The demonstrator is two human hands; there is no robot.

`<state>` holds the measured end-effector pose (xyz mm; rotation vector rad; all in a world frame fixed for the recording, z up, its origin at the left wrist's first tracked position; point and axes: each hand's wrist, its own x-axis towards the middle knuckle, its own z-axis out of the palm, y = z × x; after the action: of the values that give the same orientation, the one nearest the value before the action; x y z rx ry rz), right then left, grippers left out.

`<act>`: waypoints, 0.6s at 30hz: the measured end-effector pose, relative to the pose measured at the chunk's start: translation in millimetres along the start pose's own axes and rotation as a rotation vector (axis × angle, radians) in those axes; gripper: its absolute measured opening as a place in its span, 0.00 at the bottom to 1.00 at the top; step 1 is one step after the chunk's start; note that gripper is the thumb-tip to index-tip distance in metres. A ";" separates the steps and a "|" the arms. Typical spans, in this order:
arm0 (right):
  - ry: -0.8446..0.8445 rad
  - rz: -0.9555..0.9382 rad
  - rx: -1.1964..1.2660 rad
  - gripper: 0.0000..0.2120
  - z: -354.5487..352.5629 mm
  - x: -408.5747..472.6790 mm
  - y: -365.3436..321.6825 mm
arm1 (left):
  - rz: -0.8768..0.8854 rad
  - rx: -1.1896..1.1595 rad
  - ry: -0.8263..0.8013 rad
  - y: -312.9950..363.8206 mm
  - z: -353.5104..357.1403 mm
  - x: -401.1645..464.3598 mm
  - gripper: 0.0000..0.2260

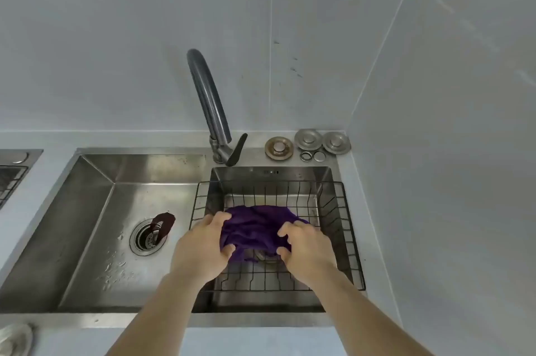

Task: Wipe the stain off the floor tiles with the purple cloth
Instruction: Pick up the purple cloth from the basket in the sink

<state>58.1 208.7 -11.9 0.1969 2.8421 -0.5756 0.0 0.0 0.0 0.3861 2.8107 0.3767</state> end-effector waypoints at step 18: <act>-0.068 0.067 -0.002 0.10 52.9 44.5 16.9 | -0.019 0.099 -0.092 -8.8 71.4 52.2 0.09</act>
<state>28.8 206.9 -76.8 0.2660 2.7588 -0.5554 -28.4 22.7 -81.1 0.3872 2.7476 0.2102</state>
